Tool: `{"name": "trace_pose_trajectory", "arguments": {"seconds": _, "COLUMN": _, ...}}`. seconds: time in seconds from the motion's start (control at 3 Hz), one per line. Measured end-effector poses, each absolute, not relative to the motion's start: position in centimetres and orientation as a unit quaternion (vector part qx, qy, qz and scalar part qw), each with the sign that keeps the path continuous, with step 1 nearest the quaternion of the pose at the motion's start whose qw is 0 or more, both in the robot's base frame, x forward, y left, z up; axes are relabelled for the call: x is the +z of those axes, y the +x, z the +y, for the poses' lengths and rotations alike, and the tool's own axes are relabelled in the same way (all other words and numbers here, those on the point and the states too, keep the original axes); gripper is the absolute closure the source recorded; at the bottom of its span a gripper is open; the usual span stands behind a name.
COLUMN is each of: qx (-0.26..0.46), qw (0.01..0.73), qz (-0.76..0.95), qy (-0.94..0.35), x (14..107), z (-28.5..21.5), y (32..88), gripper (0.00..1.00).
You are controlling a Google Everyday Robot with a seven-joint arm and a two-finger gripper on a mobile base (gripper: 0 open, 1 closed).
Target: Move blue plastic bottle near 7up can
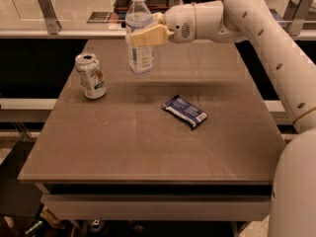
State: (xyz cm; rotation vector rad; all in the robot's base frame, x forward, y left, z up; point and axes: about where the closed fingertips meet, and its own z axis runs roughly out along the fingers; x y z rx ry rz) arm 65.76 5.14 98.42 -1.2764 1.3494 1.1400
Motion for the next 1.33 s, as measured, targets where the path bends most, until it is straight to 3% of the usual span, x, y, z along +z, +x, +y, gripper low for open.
{"name": "trace_pose_trajectory", "arguments": {"seconds": 1.33, "qx": 0.468, "qw": 0.463, "qz": 0.540, "qy": -0.524, "x": 94.0, "z": 12.8, "y": 66.2, "gripper": 1.00}}
